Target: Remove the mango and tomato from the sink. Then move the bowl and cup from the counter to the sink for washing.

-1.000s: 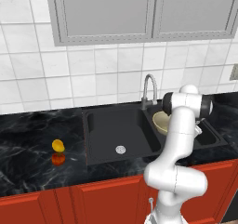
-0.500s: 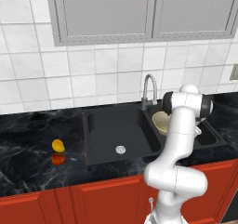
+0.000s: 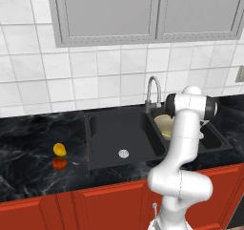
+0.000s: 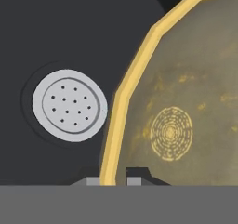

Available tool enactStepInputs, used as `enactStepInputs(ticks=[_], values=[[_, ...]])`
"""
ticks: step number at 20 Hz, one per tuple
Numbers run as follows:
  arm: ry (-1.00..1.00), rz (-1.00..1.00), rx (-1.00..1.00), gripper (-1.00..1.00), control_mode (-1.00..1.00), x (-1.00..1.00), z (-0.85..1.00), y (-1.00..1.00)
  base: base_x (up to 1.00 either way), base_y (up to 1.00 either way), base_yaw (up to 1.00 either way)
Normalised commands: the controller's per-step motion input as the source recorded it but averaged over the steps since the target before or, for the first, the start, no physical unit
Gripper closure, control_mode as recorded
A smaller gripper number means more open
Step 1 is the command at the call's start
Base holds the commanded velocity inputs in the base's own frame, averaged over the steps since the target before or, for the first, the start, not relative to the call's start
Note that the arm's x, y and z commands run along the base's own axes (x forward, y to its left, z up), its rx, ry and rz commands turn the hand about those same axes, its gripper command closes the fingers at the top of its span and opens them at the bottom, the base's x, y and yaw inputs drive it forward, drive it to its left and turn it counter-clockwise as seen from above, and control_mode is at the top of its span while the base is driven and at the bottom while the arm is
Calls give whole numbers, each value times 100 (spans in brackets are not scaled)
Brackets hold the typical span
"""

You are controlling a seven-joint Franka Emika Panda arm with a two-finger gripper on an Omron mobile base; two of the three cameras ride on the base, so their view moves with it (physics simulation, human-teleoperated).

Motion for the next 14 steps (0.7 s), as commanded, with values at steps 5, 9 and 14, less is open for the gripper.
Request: enactStepInputs(ticks=[5,9,14], values=[[0,0,0,100,-100,0,0,6,0,0,0],[0,0,0,100,-100,1,0,1,0,0,0],[1,0,0,-100,-100,4,0,0,0,0,0]])
